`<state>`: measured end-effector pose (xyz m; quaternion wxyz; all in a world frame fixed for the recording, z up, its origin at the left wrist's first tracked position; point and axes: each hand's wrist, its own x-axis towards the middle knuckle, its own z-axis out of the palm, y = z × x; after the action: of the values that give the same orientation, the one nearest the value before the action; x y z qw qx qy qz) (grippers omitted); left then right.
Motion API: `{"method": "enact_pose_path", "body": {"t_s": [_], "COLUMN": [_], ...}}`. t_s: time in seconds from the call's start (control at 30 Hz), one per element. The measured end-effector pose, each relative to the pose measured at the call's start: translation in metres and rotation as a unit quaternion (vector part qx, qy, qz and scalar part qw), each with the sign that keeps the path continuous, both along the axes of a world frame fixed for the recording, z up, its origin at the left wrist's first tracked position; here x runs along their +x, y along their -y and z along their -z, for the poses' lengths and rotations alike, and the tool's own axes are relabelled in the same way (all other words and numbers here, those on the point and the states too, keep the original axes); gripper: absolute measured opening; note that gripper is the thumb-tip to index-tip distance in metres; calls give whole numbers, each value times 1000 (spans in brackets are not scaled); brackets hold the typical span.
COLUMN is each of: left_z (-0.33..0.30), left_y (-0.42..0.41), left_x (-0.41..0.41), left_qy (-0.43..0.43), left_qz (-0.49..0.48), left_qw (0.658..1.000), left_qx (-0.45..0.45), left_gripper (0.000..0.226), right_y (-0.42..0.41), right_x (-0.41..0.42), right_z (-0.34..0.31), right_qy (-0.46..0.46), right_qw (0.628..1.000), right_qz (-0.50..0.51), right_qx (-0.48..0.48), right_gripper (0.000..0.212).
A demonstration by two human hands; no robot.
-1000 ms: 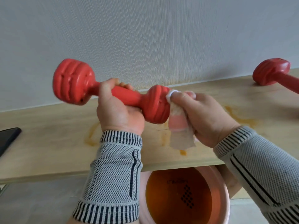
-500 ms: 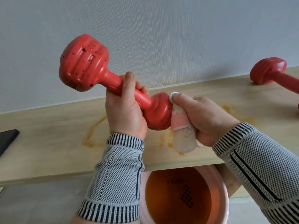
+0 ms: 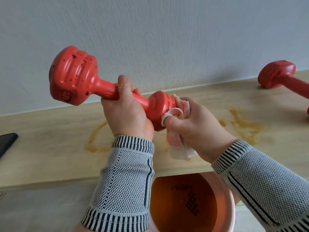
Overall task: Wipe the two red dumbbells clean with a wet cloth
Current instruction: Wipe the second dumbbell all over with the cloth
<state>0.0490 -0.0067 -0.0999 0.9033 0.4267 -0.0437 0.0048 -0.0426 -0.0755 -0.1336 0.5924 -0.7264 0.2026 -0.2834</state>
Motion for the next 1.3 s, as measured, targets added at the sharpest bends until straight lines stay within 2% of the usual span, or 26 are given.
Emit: {"method": "enact_pose_path", "body": {"t_s": [0.1, 0.17, 0.23, 0.3, 0.4, 0.47, 0.53, 0.67, 0.8, 0.93, 1.07, 1.13, 1.23, 1.3], "left_z": [-1, -2, -3, -2, -2, -2, -3, -5, -3, -4, -2, 0, 0, -1], "left_y": [-1, 0, 1, 2, 1, 0, 0, 3, 4, -2, -1, 2, 1, -1], "left_x": [-1, -2, -4, -5, -2, 0, -1, -6, -2, 8, 6, 3, 3, 7], "left_qy": [-33, -50, -61, -58, -56, -61, -61, -52, -60, -101, -123, -124, -122, -126], "left_qz": [-3, 14, 27, 17, -2, 1, 6, 11, 12, 27, 52, 57, 44, 36], "left_qw": [999, 998, 997, 998, 998, 998, 998, 998, 998, 993, 988, 988, 990, 990], "left_qx": [-6, -23, -38, -30, -18, -23, -30, -22, -26, -59, -73, -73, -51, -59], "left_gripper": [13, 14, 14, 13, 13, 14, 14, 14, 13, 14, 16, 16, 15, 14], "right_y": [0, 3, 7, 9, 4, 1, 0, 4, 3, 4, 7, 12, 11, 6], "right_x": [2, 4, 4, 3, -1, -1, 0, 3, -1, -7, -2, -1, -4, -6], "right_z": [1, -2, -4, -6, -3, 0, 2, 1, -1, -2, -7, -10, -11, -9], "right_qy": [-21, -6, 7, -1, -52, -65, -46, -7, 3, -15, -5, -1, -19, -49], "right_qw": [997, 995, 994, 996, 994, 989, 991, 996, 995, 993, 989, 988, 993, 991], "right_qz": [38, 78, 107, 86, 37, 40, 57, 84, 90, 46, 109, 133, 86, 48], "right_qx": [-66, -57, -25, -12, -90, -129, -109, -10, -42, -105, -97, -78, -75, -115], "right_gripper": [32, 20, 24, 24, 28, 30, 28, 24, 27, 12, 31, 33, 21, 25]}}
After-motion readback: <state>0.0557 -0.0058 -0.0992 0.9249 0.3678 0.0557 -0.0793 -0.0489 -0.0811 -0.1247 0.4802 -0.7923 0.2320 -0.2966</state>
